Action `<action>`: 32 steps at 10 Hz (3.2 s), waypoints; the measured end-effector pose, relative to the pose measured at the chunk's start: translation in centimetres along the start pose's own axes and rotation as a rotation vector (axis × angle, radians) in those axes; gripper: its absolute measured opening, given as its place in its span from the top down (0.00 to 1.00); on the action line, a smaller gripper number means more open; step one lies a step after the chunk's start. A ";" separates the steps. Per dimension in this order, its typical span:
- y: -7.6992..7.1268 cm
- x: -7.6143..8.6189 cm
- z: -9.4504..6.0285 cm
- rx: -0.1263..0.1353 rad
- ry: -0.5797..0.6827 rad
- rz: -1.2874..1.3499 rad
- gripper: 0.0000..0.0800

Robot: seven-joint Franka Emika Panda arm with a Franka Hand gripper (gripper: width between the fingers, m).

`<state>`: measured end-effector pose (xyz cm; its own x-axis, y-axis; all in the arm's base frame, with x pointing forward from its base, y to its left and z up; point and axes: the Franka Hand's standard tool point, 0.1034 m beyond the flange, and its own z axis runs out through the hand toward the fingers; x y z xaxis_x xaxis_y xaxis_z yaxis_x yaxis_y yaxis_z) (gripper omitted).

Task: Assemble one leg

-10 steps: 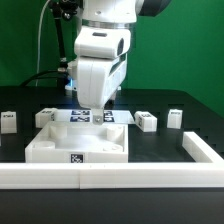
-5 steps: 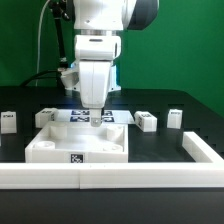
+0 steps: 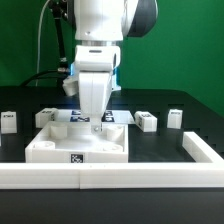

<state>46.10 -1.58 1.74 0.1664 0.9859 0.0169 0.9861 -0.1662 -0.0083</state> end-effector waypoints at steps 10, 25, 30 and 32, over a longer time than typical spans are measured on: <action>-0.6 -0.1 1.2 0.020 0.001 0.002 0.90; -0.8 0.6 1.2 0.018 0.005 -0.186 0.93; -1.2 7.5 1.2 0.012 0.048 -0.224 0.93; -0.4 9.6 1.3 0.012 0.055 -0.185 0.93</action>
Offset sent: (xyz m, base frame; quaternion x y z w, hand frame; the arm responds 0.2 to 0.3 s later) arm 0.0026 0.0000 -0.0052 -0.0094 -0.0048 0.0083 0.9999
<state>47.31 7.99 0.65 -0.0177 0.9971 0.0740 0.9998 0.0187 -0.0122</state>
